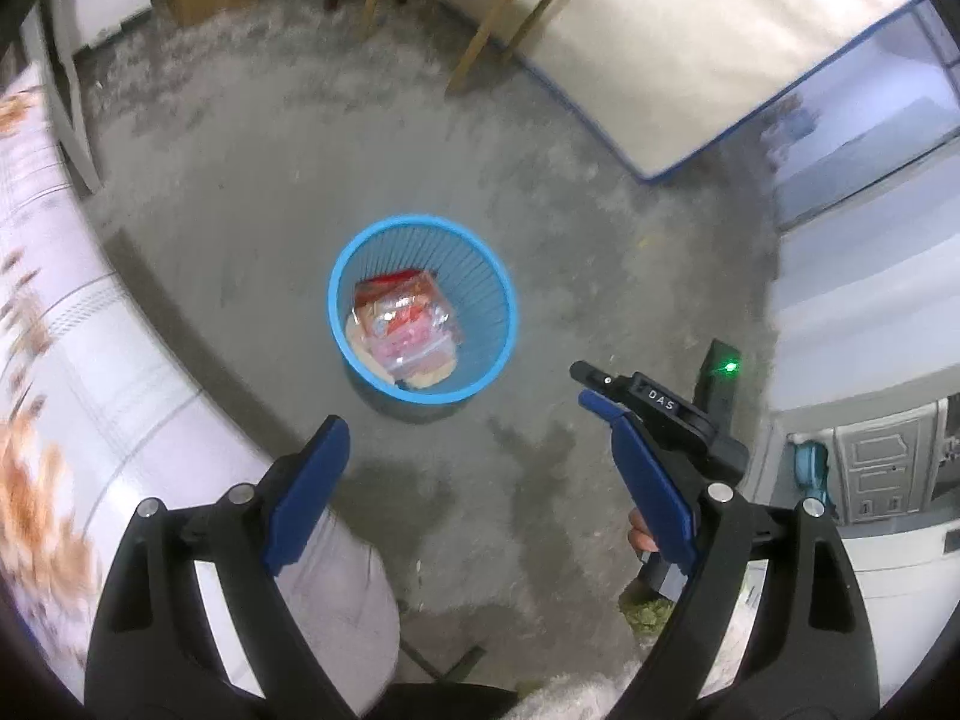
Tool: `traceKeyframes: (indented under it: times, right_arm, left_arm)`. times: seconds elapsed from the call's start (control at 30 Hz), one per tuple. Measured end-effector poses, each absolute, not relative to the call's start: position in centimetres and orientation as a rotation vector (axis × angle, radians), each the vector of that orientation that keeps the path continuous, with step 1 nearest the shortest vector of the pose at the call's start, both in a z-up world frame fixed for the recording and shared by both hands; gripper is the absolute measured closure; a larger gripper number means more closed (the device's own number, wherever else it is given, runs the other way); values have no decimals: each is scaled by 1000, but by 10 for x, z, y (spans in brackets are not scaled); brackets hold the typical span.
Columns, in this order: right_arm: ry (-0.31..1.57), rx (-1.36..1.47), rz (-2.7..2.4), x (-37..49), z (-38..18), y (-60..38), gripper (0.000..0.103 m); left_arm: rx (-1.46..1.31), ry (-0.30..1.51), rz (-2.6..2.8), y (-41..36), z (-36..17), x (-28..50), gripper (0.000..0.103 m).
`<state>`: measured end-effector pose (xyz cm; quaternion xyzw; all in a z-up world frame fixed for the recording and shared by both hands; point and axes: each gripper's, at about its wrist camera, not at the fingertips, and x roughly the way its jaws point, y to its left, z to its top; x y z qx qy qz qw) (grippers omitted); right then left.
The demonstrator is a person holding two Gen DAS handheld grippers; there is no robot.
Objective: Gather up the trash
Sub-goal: 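Open both tools over the blue wastebasket to drop the bags in, then move both tools back to the table toward the green drink bottle, then grasp the green drink bottle with the right tool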
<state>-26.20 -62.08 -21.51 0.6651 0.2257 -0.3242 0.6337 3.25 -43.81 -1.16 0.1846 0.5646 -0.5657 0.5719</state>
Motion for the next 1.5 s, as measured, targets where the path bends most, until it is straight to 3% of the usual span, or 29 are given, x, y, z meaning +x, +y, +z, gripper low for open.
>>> traceKeyframes:
  times: [0.37, 0.67, 0.87, 1.0, 1.2, 1.5]
  right_arm:
    - [620, 1083, -669, -194, -93, -570, 27]
    - [637, 931, -316, -97, -13, -480, 27]
    - [671, 905, -7, -37, 30, -402, 27]
    - [763, 953, 117, 2, 24, -367, 27]
    - [859, 1131, 160, 30, -8, -361, 27]
    - [906, 1208, 58, 48, -36, -368, 27]
  left_arm:
    - [306, 944, -1191, -236, 46, 34, 14]
    - [-13, 949, -985, -79, 38, 64, 13]
    - [-178, 836, -803, 10, 35, 99, 13]
    - [-259, 808, -762, 33, 27, 137, 13]
    - [-356, 917, -807, 21, -6, 194, 13]
    - [-365, 971, -1106, -3, -13, 164, 13]
